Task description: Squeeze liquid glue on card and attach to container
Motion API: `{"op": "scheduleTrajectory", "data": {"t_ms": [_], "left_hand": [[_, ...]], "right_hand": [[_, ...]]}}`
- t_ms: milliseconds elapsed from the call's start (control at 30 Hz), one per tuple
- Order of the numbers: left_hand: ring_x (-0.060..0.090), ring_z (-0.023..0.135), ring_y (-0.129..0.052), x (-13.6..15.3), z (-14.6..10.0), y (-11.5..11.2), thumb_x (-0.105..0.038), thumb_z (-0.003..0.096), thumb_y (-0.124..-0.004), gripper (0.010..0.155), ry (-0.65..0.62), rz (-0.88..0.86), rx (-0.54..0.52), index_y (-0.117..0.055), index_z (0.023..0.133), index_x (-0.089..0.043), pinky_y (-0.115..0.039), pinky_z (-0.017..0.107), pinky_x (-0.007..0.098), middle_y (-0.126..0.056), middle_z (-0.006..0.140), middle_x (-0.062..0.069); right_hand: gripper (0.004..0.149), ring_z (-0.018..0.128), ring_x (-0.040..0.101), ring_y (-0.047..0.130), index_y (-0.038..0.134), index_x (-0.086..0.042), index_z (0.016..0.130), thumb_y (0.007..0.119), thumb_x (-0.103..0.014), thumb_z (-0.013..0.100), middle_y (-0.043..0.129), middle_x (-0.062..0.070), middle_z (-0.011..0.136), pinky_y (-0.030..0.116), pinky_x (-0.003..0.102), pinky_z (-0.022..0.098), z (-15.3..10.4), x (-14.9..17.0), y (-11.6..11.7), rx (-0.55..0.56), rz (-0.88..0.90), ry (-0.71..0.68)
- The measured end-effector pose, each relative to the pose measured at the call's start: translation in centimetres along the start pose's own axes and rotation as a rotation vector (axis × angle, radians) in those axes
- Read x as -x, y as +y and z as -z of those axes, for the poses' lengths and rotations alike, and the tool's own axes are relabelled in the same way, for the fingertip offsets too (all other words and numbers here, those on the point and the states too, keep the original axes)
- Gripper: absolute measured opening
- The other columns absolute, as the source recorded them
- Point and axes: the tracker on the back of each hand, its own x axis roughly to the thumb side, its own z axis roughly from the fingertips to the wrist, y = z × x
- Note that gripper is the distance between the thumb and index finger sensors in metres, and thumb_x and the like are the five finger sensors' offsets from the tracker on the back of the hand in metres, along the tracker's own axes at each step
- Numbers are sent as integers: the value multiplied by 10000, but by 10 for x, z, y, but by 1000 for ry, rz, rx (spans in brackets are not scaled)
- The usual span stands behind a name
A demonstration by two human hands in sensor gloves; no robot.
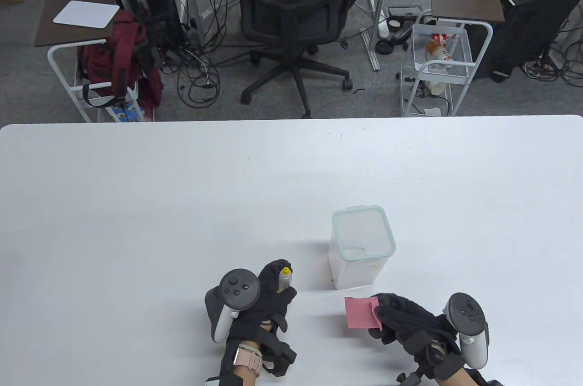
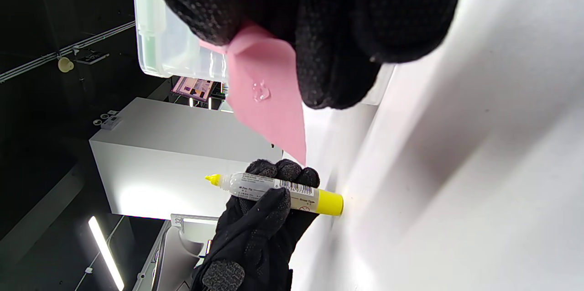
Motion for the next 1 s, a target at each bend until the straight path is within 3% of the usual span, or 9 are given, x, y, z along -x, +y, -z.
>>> {"op": "scheduleTrajectory", "data": {"t_ms": [233,533,700,833,1000], "left_hand": [[264,1025,-760,2,-2,2,-311,467,-799,660,-9,6,0,-462,1034,-288,-665,781,413,-629,1087,-16],[361,1076,-626,5,-9,25,-372,449,-823,805,-93,-24,102,-364,1093,-219,-534,794,508,-519,1140,73],[342,1011,-746,12,-18,44,-355,464,-800,674,-39,-6,-16,-511,1062,-237,-622,762,494,-646,1091,57],[278,804,-945,21,-23,54,-339,487,-773,430,23,-55,-166,-752,911,-274,-759,649,448,-887,892,7],[261,743,-972,23,-24,56,-351,485,-778,417,35,-60,-197,-770,895,-276,-775,616,436,-915,840,-2]], "right_hand": [[387,545,238,1005,781,-128,880,718,-367,582,890,112,811,869,331,385,-1,0,0,-2,-2,-4],[387,546,240,1004,781,-128,881,717,-367,584,889,112,813,868,331,387,-3,0,-3,2,-6,-6],[387,548,240,1003,780,-128,882,717,-366,584,888,111,814,867,332,388,-4,-1,-4,5,-5,-13],[388,544,241,1003,781,-126,881,718,-366,582,890,114,811,867,332,386,-5,-3,-4,6,-4,-39],[386,526,249,1008,800,-116,868,729,-358,576,901,127,795,867,339,372,-13,-23,-2,-5,-16,-171]]}}
